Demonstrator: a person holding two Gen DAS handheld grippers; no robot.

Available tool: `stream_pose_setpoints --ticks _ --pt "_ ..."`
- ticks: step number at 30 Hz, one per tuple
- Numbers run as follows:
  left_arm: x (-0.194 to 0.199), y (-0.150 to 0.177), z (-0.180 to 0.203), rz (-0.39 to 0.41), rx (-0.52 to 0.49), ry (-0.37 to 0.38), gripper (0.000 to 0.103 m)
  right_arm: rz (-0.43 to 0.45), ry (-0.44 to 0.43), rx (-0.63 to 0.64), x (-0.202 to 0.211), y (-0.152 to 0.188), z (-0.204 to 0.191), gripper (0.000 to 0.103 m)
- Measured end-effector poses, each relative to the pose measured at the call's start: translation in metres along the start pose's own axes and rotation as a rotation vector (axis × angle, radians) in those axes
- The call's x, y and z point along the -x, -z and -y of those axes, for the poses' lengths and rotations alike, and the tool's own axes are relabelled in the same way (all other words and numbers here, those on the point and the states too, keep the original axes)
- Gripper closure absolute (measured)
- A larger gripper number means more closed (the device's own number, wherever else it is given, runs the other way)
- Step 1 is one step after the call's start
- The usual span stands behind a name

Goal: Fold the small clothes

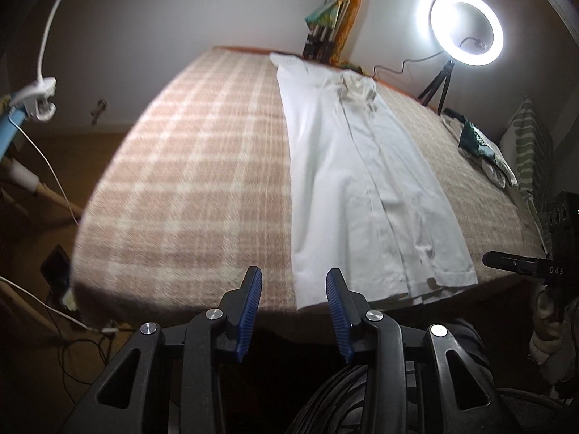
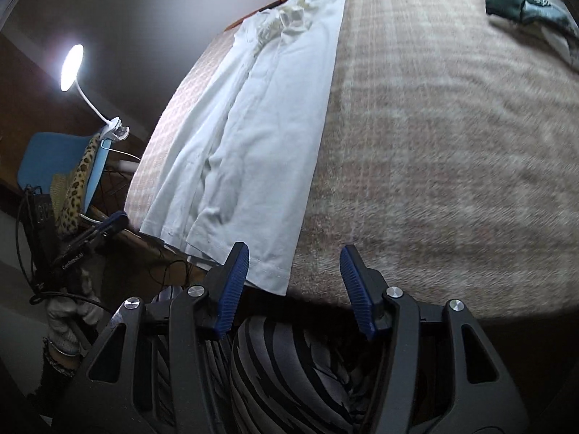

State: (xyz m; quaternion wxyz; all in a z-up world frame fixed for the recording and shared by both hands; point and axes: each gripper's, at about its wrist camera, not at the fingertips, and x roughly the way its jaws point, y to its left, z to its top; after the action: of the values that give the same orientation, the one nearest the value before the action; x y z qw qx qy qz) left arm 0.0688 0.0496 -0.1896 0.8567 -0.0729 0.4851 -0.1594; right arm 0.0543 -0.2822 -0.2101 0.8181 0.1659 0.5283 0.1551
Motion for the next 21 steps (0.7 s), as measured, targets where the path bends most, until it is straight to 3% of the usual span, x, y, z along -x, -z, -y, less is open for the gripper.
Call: stream_pose_setpoints --ticks 7,10,12,15,21 --pt "-0.026 0.008 0.006 -0.058 0.004 0.052 0.069 -0.024 0.012 0.056 -0.016 0.005 -0.013 0.048" --pt "-0.027 0.008 0.008 -0.049 0.002 0.070 0.080 -0.033 0.026 0.092 -0.019 0.004 -0.020 0.067" --pt "-0.028 0.007 0.008 -0.051 0.014 0.084 0.089 -0.050 0.030 0.106 -0.023 0.003 -0.021 0.090" --pt "-0.027 0.006 0.008 -0.047 0.020 0.089 0.099 -0.051 0.011 0.091 -0.024 0.001 -0.018 0.097" --pt "0.002 0.000 0.017 0.011 0.019 0.130 0.101 -0.013 -0.103 0.013 -0.005 -0.002 -0.007 0.098"
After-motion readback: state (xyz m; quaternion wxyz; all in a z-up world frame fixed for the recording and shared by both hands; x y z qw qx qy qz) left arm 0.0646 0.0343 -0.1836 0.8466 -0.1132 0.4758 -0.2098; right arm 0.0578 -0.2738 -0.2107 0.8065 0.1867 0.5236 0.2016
